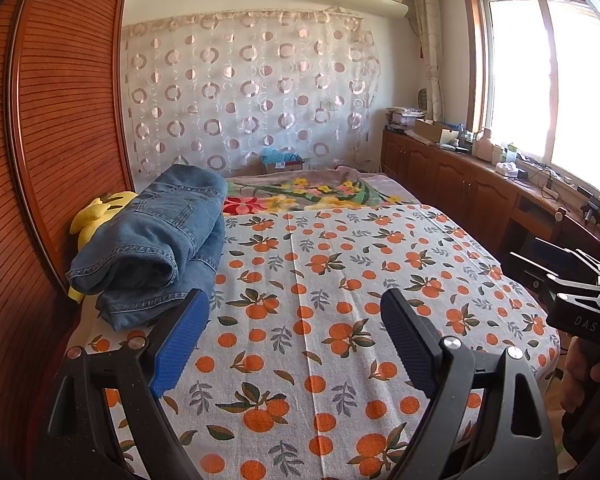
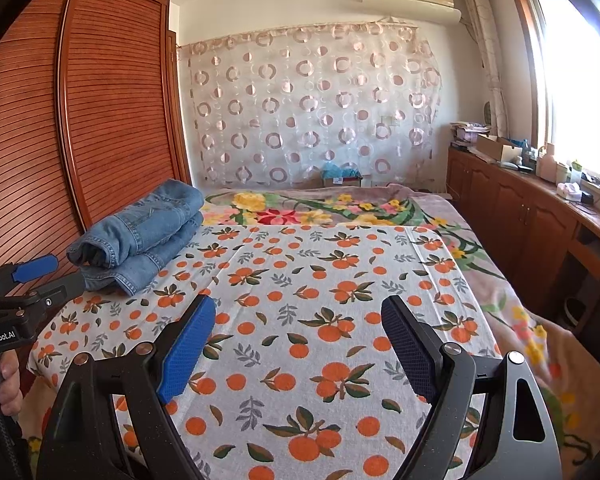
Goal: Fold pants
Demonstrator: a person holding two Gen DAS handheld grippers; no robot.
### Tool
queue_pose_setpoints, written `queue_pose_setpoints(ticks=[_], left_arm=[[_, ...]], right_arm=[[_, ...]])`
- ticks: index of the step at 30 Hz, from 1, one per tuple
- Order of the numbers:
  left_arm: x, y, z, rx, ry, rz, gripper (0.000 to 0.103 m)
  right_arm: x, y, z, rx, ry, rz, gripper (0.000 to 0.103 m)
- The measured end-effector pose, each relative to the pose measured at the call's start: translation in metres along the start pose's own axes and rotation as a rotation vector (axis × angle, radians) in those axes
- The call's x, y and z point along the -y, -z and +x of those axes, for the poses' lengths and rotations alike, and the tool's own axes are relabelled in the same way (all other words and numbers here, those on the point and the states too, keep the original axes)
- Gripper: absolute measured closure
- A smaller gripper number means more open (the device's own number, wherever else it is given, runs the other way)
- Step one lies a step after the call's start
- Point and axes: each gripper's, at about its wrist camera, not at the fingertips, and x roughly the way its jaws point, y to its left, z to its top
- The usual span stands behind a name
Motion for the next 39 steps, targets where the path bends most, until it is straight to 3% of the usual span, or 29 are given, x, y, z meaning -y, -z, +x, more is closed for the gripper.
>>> queue_pose_setpoints(ticks=[39], left_arm=[[0.0048, -0.0008, -0.0039, 0.010, 0.005, 0.002, 0.015]], right_arm=[[0.0002, 0.0000, -0.0006, 0.005, 0.000, 0.002, 0.017]])
